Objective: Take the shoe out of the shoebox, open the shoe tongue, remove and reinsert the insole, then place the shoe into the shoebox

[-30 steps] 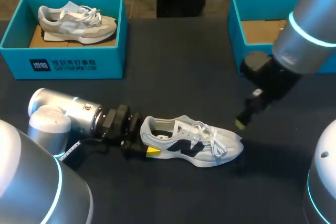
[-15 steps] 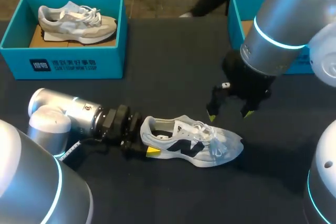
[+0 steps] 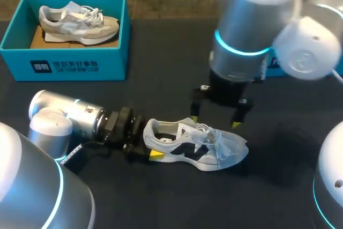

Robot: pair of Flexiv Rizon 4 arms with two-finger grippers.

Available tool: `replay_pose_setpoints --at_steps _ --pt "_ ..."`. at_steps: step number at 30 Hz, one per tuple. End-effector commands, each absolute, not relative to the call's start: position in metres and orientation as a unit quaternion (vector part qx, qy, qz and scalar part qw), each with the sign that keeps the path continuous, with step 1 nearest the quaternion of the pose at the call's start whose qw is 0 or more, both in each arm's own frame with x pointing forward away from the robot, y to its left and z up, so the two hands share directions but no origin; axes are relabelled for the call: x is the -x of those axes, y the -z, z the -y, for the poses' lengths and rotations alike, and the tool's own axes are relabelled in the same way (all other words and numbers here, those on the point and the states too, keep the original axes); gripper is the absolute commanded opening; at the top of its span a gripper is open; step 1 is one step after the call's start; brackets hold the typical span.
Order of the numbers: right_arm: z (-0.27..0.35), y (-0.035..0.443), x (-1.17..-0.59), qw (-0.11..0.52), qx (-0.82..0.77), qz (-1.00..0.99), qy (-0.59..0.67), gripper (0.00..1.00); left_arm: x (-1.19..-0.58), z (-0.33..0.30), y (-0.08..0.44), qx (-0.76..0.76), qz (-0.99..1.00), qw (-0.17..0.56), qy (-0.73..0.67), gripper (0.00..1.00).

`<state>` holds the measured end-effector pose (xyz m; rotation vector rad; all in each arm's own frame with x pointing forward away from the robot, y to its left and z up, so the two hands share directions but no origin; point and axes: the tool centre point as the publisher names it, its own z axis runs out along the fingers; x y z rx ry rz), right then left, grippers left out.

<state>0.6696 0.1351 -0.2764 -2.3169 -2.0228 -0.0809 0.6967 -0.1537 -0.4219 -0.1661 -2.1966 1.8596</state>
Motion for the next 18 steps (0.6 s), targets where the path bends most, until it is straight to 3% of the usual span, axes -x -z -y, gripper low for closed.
replay_pose_setpoints --at_steps 1,18 --pt "-0.202 0.288 -0.688 -0.032 0.748 0.660 -0.058 1.00 -0.697 0.155 0.424 0.057 0.756 0.129 -0.640 0.00" --pt "-0.219 0.311 -0.682 -0.078 0.747 0.656 -0.078 1.00 -0.697 0.155 0.424 0.057 0.756 0.129 -0.640 0.00"
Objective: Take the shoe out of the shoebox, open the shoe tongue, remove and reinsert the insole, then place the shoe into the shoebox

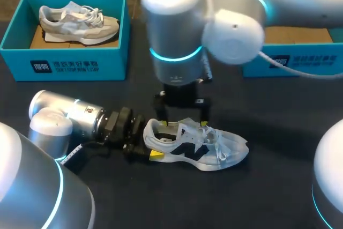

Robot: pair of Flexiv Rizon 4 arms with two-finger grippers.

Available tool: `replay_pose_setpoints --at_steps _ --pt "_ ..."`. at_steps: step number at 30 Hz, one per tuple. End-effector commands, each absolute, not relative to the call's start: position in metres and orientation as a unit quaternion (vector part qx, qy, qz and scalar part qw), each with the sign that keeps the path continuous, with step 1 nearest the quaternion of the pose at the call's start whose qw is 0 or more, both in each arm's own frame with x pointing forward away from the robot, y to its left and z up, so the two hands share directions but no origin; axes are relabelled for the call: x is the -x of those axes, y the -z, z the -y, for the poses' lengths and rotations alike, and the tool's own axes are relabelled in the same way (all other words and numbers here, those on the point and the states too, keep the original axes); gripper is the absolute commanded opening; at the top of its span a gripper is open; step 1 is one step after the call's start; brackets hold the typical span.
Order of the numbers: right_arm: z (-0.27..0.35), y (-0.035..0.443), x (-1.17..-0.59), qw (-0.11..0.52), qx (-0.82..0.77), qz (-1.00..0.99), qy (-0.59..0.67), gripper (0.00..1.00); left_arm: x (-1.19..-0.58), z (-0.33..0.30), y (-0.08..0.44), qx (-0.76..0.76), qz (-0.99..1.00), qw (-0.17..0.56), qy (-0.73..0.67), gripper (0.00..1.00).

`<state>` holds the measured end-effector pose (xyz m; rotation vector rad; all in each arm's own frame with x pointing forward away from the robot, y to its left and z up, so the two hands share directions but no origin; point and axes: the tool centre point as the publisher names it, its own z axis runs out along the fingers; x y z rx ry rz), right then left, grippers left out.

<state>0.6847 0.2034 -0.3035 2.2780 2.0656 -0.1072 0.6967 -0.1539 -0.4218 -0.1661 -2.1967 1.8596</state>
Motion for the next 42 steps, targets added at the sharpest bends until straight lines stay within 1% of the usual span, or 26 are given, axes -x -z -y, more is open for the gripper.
replay_pose_setpoints --at_steps 1,10,22,30,42 --pt "-0.219 0.313 -0.681 0.082 -0.748 -0.654 0.081 1.00 -0.697 0.155 0.424 0.057 0.756 0.129 -0.640 0.00" --pt "-0.206 0.329 -0.672 0.123 -0.744 -0.653 0.071 1.00 -0.697 0.155 0.424 0.057 0.756 0.129 -0.640 0.00" --pt "-0.193 0.349 -0.669 0.144 -0.747 -0.646 0.058 1.00 -0.697 0.155 0.424 0.057 0.756 0.129 -0.640 0.00" --pt "-0.185 0.354 -0.670 0.163 -0.742 -0.649 0.049 1.00 -0.697 0.155 0.424 0.057 0.756 0.129 -0.640 0.00" --pt "-0.161 0.349 -0.672 0.167 -0.748 -0.641 0.041 1.00 -0.697 0.155 0.424 0.057 0.756 0.129 -0.640 0.00"
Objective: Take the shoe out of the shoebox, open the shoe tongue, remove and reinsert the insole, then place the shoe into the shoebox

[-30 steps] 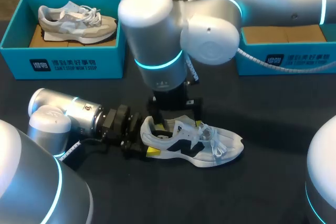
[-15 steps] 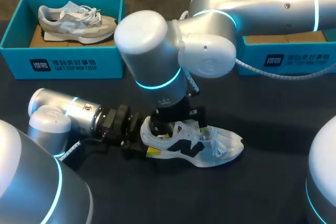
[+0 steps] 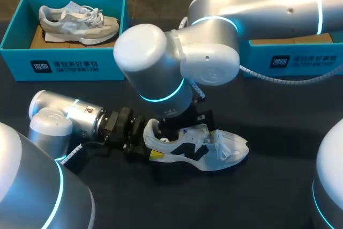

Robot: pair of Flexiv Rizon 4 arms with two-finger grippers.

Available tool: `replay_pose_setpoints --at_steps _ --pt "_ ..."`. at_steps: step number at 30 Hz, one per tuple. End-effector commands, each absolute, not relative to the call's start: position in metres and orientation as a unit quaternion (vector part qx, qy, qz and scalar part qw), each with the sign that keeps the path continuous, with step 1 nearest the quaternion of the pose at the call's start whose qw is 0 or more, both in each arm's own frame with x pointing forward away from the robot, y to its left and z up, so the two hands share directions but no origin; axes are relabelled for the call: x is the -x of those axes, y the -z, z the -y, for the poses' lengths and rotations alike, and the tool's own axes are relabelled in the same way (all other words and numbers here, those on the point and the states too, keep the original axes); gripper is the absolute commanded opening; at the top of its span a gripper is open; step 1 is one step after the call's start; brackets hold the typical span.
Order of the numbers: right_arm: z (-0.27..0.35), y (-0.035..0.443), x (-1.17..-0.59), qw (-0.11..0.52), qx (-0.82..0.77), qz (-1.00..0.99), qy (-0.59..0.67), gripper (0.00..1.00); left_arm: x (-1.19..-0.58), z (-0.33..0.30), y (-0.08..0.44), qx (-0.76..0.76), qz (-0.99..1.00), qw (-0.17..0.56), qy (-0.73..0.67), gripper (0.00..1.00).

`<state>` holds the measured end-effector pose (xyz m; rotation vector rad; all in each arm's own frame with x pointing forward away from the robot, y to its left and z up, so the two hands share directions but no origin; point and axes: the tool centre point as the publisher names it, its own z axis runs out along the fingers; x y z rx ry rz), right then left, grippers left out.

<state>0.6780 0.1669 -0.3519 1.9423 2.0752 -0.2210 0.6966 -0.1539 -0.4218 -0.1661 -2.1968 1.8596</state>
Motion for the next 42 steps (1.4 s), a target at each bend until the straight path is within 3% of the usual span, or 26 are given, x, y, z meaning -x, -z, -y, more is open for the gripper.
replay_pose_setpoints --at_steps 1,2,3,10,15,19,21,26,30,42 --pt "-0.157 0.347 -0.673 0.165 -0.750 -0.640 0.041 1.00 -0.697 0.155 0.424 0.057 0.756 0.129 -0.640 0.00" --pt "-0.155 0.345 -0.674 0.164 -0.750 -0.640 0.041 0.99 -0.697 0.155 0.424 0.057 0.756 0.129 -0.640 0.00" --pt "-0.154 0.344 -0.675 0.162 -0.751 -0.639 0.041 0.91 -0.697 0.155 0.424 0.057 0.756 0.129 -0.640 0.00" --pt "-0.143 0.334 -0.680 0.151 -0.754 -0.638 0.042 0.62 -0.697 0.155 0.424 0.057 0.756 0.129 -0.640 0.00" --pt "-0.139 0.331 -0.683 0.137 -0.755 -0.640 0.039 0.53 -0.697 0.155 0.424 0.057 0.756 0.129 -0.640 0.00" --pt "-0.140 0.334 -0.683 0.115 -0.753 -0.646 0.036 0.57 -0.697 0.155 0.424 0.057 0.756 0.129 -0.640 0.00" --pt "-0.141 0.336 -0.682 0.101 -0.753 -0.650 0.029 0.52 -0.697 0.155 0.424 0.057 0.756 0.129 -0.640 0.00" --pt "-0.145 0.336 -0.682 0.073 -0.749 -0.658 0.017 0.34 -0.697 0.155 0.424 0.057 0.756 0.129 -0.640 0.00" --pt "-0.143 0.333 -0.683 0.055 -0.747 -0.663 0.010 0.00 -0.697 0.155 0.424 0.057 0.756 0.129 -0.640 0.00" --pt "-0.104 0.320 -0.682 -0.005 -0.705 -0.704 -0.084 0.00 -0.697 0.155 0.424 0.057 0.756 0.129 -0.640 0.00"
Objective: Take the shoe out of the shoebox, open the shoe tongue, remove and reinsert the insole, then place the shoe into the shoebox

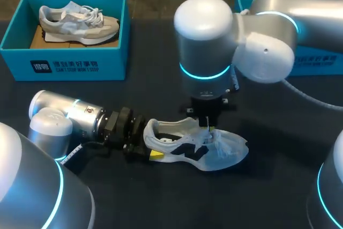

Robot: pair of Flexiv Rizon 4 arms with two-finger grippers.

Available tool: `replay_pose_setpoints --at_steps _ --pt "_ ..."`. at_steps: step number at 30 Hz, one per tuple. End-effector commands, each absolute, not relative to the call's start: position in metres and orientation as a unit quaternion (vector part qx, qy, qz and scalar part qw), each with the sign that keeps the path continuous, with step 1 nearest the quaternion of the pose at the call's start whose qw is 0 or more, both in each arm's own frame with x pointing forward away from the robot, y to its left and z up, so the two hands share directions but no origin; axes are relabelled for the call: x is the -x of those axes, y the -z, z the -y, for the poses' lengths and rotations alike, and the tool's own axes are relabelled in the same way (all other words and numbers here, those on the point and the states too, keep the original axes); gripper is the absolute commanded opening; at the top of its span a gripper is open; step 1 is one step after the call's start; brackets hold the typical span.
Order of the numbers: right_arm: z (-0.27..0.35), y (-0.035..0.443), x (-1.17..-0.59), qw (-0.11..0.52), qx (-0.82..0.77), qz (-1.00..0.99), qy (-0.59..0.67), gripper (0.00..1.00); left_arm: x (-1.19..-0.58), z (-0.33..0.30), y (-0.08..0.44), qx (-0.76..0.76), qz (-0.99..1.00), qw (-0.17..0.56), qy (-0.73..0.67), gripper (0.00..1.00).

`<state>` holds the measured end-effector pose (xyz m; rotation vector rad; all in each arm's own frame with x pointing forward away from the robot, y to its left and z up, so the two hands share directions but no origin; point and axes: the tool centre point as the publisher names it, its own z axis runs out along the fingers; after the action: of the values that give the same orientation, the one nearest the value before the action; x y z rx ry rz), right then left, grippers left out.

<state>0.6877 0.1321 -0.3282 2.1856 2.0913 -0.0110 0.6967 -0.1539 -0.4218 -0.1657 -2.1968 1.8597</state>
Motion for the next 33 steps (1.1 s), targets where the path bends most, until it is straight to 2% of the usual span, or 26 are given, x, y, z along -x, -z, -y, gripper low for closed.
replay_pose_setpoints --at_steps 1,19,32,33 --pt "-0.101 0.319 -0.682 -0.012 -0.701 -0.707 -0.091 0.00 -0.697 0.155 0.424 0.057 0.756 0.129 -0.640 0.00" --pt "-0.051 0.330 -0.691 -0.120 -0.645 -0.736 -0.167 0.00 -0.697 0.155 0.424 0.057 0.756 0.129 -0.640 0.00" --pt "-0.049 0.344 -0.688 -0.160 -0.631 -0.733 -0.199 0.00 -0.697 0.155 0.424 0.057 0.756 0.129 -0.640 0.00" --pt "-0.049 0.345 -0.688 -0.162 -0.631 -0.731 -0.202 0.03 -0.697 0.155 0.424 0.057 0.756 0.129 -0.640 0.00"
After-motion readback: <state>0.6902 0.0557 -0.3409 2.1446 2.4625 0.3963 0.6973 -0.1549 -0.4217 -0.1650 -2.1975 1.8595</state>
